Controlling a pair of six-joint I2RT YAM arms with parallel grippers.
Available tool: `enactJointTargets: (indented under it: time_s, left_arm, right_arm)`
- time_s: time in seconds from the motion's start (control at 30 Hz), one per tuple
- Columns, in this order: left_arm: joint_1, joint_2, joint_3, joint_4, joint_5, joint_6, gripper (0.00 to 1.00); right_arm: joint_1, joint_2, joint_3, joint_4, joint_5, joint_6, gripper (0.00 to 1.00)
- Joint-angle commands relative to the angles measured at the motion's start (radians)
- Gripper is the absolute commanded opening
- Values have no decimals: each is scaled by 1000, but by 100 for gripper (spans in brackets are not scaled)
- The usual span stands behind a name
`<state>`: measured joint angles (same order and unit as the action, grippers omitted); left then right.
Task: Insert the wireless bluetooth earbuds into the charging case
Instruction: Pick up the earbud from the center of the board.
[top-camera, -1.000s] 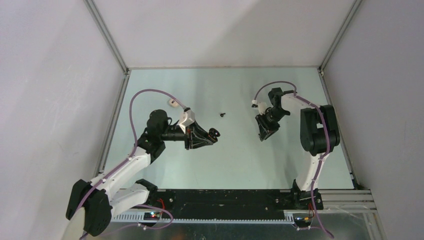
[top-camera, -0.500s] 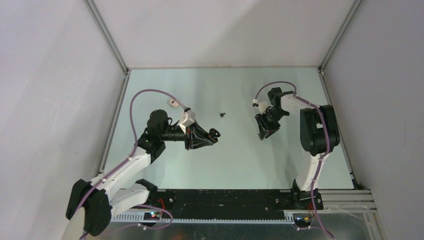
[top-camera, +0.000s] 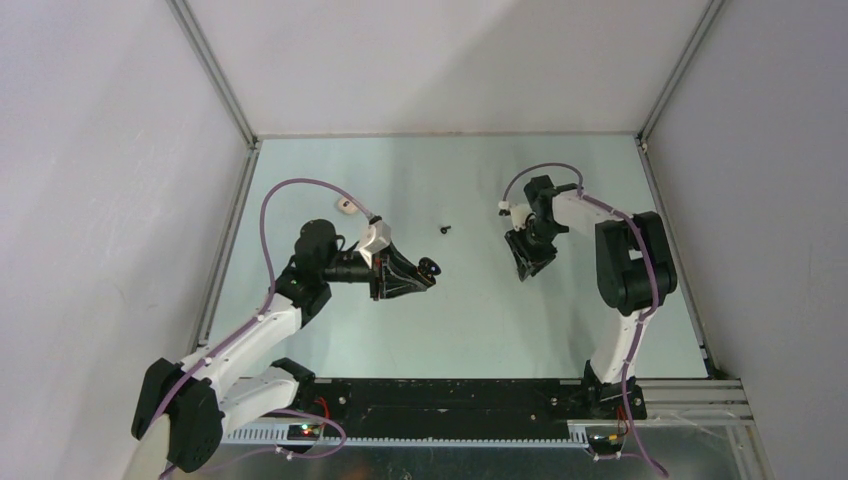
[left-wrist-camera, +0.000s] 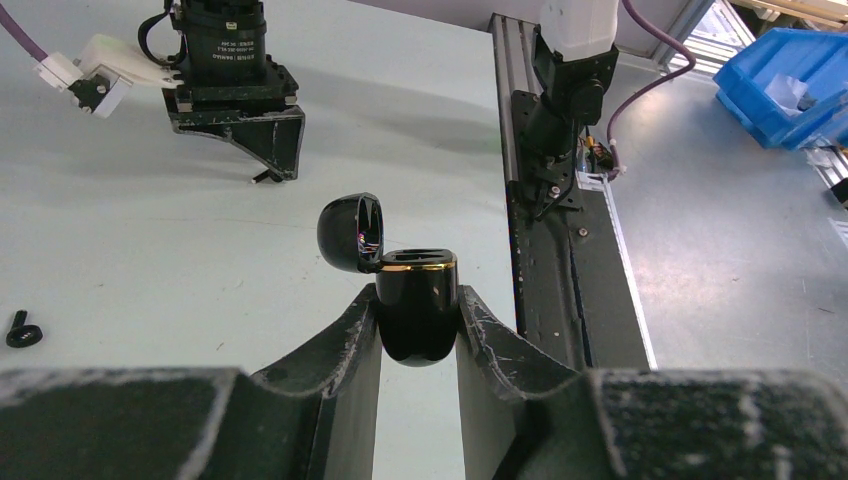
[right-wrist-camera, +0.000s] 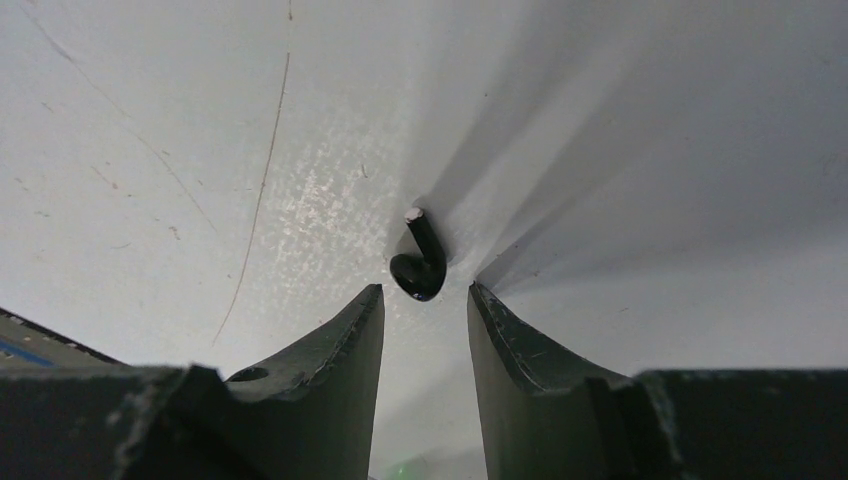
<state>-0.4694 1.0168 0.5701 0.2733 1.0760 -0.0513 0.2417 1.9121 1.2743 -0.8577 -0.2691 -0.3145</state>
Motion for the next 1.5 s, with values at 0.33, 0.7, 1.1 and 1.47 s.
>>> enactJointTargets:
  time_s: [0.33, 0.7, 1.1, 1.47]
  left_arm:
    - [-12, -3, 19, 6, -2, 18, 0]
    - [-14, -7, 20, -2, -4, 22, 0]
    - [-15, 1, 25, -2, -3, 23, 0]
    - [-17, 9, 28, -6, -5, 27, 0]
  right_arm:
    - [8, -37, -47, 151, 246, -13, 42]
    - [-44, -99, -44, 121, 61, -35, 42]
    - [-141, -44, -32, 109, -222, 47, 41]
    - [-167, 12, -36, 166, -231, 122, 41]
